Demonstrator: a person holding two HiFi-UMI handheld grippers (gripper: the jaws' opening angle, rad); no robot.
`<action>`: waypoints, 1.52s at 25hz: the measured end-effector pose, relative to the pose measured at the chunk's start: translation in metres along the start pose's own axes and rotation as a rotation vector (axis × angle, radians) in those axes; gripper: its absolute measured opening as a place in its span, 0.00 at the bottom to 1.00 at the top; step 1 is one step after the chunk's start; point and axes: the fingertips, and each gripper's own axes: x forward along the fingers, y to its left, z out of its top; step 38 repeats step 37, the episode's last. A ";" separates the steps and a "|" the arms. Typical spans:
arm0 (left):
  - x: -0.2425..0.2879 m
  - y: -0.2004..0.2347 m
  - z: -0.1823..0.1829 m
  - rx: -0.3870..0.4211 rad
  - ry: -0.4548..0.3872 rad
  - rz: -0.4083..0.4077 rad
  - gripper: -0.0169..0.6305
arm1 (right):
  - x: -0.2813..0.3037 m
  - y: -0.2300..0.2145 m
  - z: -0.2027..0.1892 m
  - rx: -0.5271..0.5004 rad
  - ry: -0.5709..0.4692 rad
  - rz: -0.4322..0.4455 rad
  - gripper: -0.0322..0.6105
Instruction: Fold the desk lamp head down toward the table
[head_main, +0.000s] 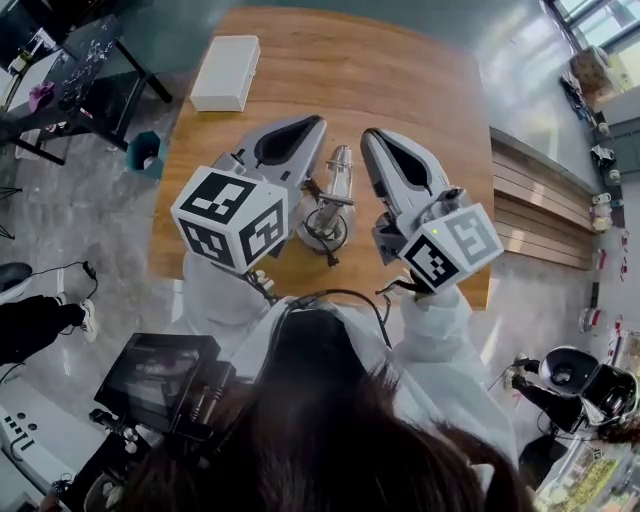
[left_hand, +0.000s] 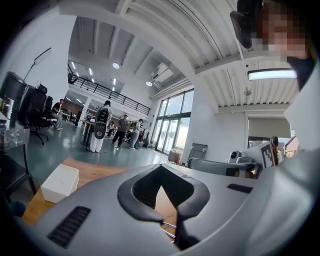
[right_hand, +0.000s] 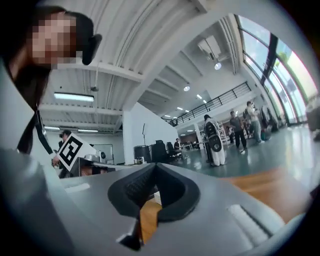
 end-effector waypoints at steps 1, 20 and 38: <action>0.000 -0.002 0.000 0.007 0.004 0.007 0.03 | 0.000 0.003 0.002 -0.036 -0.005 -0.021 0.05; 0.006 -0.023 -0.008 0.087 0.011 0.041 0.03 | -0.006 0.006 0.001 -0.176 0.013 -0.125 0.05; 0.007 -0.021 -0.011 0.091 0.016 0.054 0.03 | -0.007 0.002 -0.007 -0.157 0.027 -0.121 0.05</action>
